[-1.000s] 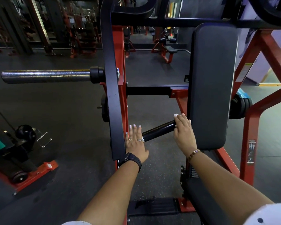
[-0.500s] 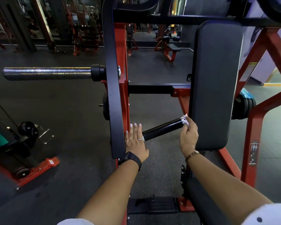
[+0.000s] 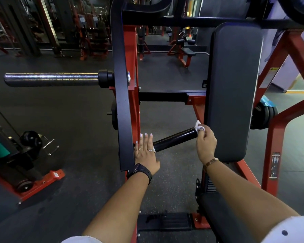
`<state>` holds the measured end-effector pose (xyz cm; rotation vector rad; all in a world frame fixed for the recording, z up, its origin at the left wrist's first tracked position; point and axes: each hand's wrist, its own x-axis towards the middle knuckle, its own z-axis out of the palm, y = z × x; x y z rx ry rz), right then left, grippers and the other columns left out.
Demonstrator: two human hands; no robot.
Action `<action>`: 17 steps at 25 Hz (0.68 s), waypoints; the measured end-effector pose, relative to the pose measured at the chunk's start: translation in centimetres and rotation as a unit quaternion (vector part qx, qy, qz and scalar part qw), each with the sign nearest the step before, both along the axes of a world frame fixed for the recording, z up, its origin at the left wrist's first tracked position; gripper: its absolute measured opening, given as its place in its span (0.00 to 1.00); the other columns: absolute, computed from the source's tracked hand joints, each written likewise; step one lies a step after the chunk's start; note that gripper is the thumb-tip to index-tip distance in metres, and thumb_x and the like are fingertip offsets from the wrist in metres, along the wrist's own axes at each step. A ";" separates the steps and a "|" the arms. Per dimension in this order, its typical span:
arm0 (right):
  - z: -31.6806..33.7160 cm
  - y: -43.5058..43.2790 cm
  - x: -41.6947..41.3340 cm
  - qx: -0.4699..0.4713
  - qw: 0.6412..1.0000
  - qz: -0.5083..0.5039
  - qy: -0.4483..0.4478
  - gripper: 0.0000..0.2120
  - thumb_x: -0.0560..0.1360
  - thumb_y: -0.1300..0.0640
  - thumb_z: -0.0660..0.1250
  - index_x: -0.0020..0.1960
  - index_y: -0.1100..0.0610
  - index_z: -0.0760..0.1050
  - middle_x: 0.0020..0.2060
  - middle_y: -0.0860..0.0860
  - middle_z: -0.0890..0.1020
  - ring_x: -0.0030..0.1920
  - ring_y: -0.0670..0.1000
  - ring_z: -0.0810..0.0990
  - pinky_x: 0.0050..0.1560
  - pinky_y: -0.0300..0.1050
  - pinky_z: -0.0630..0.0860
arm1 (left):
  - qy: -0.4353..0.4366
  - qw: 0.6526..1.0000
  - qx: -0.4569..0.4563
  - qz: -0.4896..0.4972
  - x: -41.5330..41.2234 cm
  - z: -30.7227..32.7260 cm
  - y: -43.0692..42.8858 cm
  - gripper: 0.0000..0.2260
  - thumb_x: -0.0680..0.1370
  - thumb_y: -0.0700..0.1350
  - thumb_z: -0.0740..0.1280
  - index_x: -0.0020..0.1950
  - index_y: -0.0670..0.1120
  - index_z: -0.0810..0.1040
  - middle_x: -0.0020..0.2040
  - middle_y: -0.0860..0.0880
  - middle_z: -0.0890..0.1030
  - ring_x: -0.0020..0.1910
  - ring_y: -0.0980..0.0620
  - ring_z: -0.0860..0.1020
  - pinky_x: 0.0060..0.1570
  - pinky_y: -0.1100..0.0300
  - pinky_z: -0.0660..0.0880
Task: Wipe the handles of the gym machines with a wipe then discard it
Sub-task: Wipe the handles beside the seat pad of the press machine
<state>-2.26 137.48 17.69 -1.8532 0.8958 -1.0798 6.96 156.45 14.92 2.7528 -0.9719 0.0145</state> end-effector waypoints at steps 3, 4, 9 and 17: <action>1.7 -1.2 1.1 0.036 0.994 0.094 0.046 0.14 0.79 0.54 0.57 0.58 0.52 0.79 0.57 0.47 0.80 0.59 0.46 0.76 0.62 0.43 0.70 | 0.003 1.000 0.003 0.000 0.0 0.0 0.0 0.48 0.74 0.49 0.66 0.74 0.46 0.28 0.77 0.45 0.35 0.74 0.45 0.31 0.71 0.51 0.31; 2.0 -1.4 1.4 0.080 0.990 0.098 0.055 0.14 0.79 0.53 0.57 0.58 0.53 0.79 0.57 0.48 0.80 0.59 0.48 0.76 0.63 0.44 0.70 | 0.005 1.000 0.004 -0.001 0.0 0.0 0.0 0.48 0.74 0.49 0.66 0.74 0.46 0.29 0.77 0.45 0.35 0.74 0.45 0.31 0.70 0.51 0.30; 0.8 0.6 1.8 0.219 0.972 -0.069 0.044 0.19 0.77 0.43 0.57 0.55 0.57 0.74 0.47 0.52 0.77 0.46 0.52 0.75 0.46 0.45 0.69 | 0.010 1.000 -0.002 -0.001 0.1 0.0 0.1 0.48 0.73 0.49 0.67 0.75 0.46 0.30 0.77 0.45 0.35 0.74 0.45 0.31 0.70 0.52 0.30; -0.1 8.6 3.9 0.481 0.871 -0.049 -0.085 0.14 0.82 0.53 0.52 0.52 0.58 0.74 0.40 0.52 0.77 0.41 0.51 0.77 0.40 0.46 0.75 | 0.008 1.000 0.011 -0.002 0.3 -0.3 0.0 0.48 0.73 0.47 0.67 0.75 0.46 0.30 0.77 0.45 0.35 0.70 0.47 0.26 0.68 0.52 0.28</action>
